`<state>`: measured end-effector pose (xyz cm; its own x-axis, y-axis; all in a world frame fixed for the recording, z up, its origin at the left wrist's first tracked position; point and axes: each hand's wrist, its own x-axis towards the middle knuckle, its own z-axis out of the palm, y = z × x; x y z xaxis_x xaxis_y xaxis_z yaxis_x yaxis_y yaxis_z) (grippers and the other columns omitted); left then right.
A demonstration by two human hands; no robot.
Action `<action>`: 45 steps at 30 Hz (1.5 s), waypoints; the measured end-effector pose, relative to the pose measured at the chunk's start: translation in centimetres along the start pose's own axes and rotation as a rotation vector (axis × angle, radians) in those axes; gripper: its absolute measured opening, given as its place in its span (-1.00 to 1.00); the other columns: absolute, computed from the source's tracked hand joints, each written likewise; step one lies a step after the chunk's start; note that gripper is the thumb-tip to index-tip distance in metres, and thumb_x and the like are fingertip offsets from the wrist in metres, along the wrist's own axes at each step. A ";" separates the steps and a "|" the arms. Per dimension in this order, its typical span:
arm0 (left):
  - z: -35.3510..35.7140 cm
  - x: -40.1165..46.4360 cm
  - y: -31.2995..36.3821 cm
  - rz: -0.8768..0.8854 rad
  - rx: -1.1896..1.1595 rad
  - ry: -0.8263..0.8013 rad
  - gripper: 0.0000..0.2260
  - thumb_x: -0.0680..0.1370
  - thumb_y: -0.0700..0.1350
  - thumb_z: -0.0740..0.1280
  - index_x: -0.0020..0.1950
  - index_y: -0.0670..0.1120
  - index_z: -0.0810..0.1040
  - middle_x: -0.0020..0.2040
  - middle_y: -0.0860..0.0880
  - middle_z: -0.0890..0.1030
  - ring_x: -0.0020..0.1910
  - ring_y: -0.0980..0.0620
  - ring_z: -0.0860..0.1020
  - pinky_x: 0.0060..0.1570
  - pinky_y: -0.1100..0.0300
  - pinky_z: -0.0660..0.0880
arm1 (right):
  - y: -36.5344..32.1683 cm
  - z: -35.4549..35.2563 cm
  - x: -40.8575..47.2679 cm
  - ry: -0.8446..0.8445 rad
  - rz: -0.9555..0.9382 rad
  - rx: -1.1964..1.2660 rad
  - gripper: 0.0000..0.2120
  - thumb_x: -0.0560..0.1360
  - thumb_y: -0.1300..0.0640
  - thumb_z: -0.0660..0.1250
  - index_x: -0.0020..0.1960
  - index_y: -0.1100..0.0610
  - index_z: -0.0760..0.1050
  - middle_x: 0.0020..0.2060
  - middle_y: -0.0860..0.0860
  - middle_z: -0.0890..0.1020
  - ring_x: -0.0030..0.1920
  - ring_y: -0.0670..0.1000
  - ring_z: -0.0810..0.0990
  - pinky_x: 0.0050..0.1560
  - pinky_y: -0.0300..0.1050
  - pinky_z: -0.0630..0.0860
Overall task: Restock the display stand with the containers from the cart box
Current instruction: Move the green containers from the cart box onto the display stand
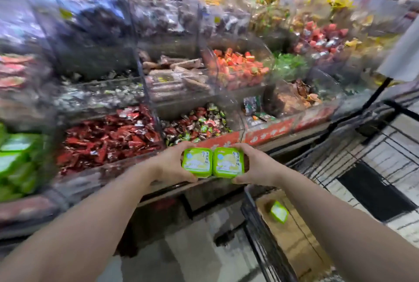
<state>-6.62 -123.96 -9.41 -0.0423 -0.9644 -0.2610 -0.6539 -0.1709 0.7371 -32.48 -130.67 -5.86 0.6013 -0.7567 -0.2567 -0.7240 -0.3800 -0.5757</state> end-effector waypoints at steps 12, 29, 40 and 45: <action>-25.7 -21.6 -23.2 -0.203 -0.098 0.397 -0.31 0.29 -0.24 0.59 0.30 -0.02 0.32 -0.05 0.09 0.55 -0.17 0.24 0.53 -0.22 0.45 0.49 | -34.5 16.6 14.9 -0.137 -0.312 0.058 -0.27 0.33 0.16 0.56 0.39 -0.01 0.29 0.02 -0.13 0.53 -0.14 -0.24 0.51 -0.19 -0.57 0.41; -35.1 -23.7 -37.0 -0.334 -0.078 0.427 -0.15 0.13 0.14 0.57 0.35 0.19 0.27 0.21 0.05 0.50 0.18 0.09 0.51 0.19 0.07 0.50 | -44.9 26.4 27.1 -0.193 -0.187 0.049 -0.14 0.31 0.05 0.57 0.48 0.01 0.19 0.33 0.00 0.45 0.18 -0.03 0.45 0.15 -0.20 0.41; -36.1 -22.1 -40.0 -0.339 -0.105 0.441 -0.26 0.26 -0.01 0.61 0.31 0.17 0.27 0.18 0.12 0.49 0.14 0.16 0.50 0.07 0.29 0.45 | -44.8 30.6 33.0 -0.122 -0.076 0.005 -0.10 0.37 -0.02 0.52 0.52 0.18 0.10 0.42 0.12 0.39 0.40 0.10 0.38 0.29 -0.15 0.33; -37.0 -20.8 -39.9 -0.328 -0.133 0.374 -0.26 0.27 -0.03 0.61 0.30 0.18 0.26 0.14 0.20 0.48 0.09 0.25 0.49 0.04 0.31 0.46 | -45.1 29.8 32.5 -0.060 -0.076 0.026 -0.10 0.38 0.01 0.51 0.54 0.13 0.08 0.45 0.10 0.34 0.41 0.11 0.35 0.31 -0.10 0.34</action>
<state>48.26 -104.59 -10.32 0.4379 -0.8579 -0.2686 -0.4848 -0.4770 0.7331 29.80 -122.25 -11.33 0.6740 -0.6924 -0.2574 -0.6671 -0.4208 -0.6148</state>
